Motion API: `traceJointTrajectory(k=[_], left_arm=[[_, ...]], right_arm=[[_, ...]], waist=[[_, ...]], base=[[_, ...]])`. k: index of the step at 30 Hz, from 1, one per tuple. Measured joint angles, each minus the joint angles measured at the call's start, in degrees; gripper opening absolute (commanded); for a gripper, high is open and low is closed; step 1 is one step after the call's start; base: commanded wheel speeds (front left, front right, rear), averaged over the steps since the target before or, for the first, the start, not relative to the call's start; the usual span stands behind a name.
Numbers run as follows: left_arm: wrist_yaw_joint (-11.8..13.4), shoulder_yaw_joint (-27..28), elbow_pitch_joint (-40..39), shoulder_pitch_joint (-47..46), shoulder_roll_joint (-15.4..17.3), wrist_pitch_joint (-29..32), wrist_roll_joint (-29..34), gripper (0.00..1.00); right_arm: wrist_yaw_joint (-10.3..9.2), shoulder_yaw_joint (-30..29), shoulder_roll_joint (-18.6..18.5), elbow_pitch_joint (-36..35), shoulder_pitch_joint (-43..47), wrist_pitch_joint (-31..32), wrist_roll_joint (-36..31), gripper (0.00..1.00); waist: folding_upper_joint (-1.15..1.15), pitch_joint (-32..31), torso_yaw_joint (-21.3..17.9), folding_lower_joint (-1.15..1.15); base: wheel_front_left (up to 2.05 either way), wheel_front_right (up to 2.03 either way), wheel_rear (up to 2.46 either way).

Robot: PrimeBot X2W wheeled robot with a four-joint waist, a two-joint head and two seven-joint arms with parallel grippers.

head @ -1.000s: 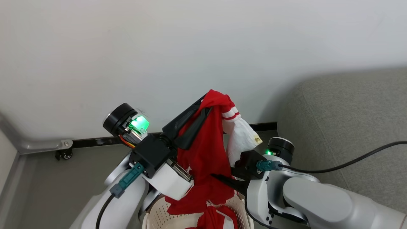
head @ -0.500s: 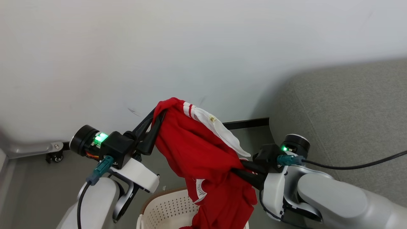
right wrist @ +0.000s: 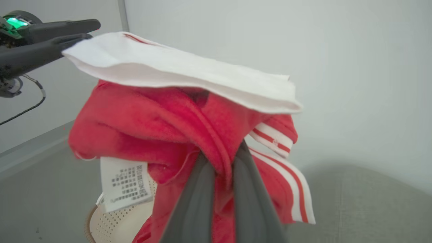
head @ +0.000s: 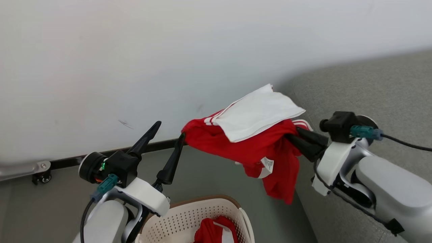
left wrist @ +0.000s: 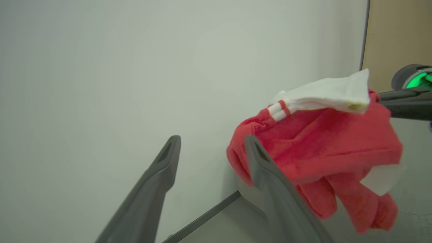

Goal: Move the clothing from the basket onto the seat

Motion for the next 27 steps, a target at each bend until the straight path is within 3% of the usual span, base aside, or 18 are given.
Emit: traceJointTrajectory(k=[27], left_arm=[[-2.31,-9.89,-5.82,1.88,-1.55,-1.08,-5.09,1.00]], right_arm=[[0.00,-26.11,-7.59,-0.13,15.01,0.00,-2.35,0.00]], waist=[[0.00,-1.10,-7.53,0.00]], base=[[0.00,0.00,0.00]])
